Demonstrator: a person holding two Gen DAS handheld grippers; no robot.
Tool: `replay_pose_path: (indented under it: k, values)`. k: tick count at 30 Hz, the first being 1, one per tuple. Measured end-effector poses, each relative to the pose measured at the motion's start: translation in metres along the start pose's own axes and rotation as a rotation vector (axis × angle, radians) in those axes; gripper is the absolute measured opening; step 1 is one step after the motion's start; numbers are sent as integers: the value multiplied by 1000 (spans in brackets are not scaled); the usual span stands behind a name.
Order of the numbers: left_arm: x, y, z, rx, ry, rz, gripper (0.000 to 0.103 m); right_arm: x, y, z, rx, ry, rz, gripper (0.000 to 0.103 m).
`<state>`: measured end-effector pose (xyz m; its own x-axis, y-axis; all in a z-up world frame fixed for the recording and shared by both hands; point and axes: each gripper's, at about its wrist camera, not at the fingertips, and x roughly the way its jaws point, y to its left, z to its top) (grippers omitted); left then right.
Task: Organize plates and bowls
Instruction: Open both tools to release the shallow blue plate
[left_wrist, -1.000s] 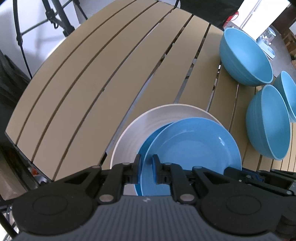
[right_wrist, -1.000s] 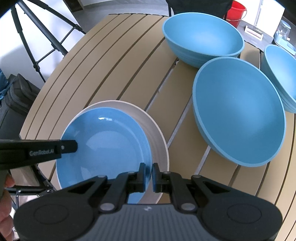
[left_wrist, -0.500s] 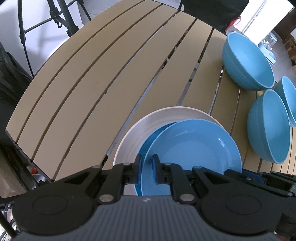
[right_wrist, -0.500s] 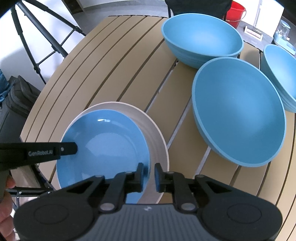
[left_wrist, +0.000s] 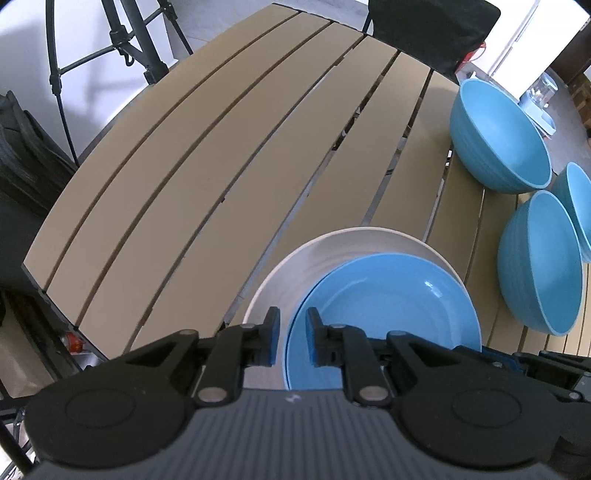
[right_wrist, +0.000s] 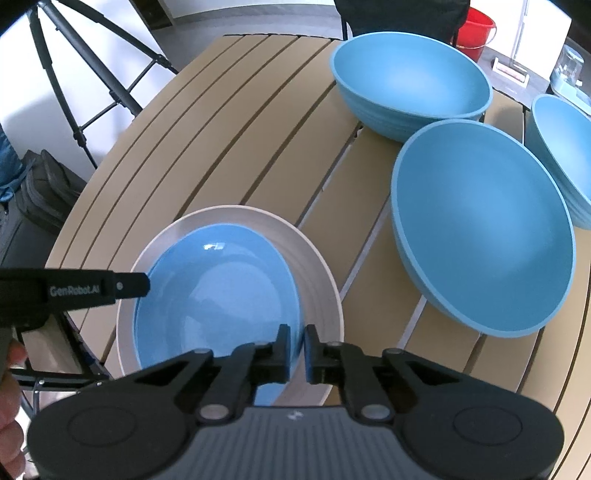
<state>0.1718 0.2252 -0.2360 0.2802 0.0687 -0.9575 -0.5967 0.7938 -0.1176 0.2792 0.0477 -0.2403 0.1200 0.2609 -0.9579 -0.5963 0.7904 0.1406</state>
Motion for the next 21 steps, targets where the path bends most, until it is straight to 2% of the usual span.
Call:
replay_pose_path:
  k: [5,11,20,21]
  values:
    - [-1,2,0,-9,0,-4,15,3,0,1,3,10,-2,8]
    - [-5,4,1,-15,-7,-9,15,-1,-3,2,32,3,-3,24]
    - [-17,7,-3,-22,-20,-12,15,-17,-5,4,34,-34,12,24]
    - [-20,7,-4,-22,-22,-12,20,-19,-6,4,34,-35,15,24]
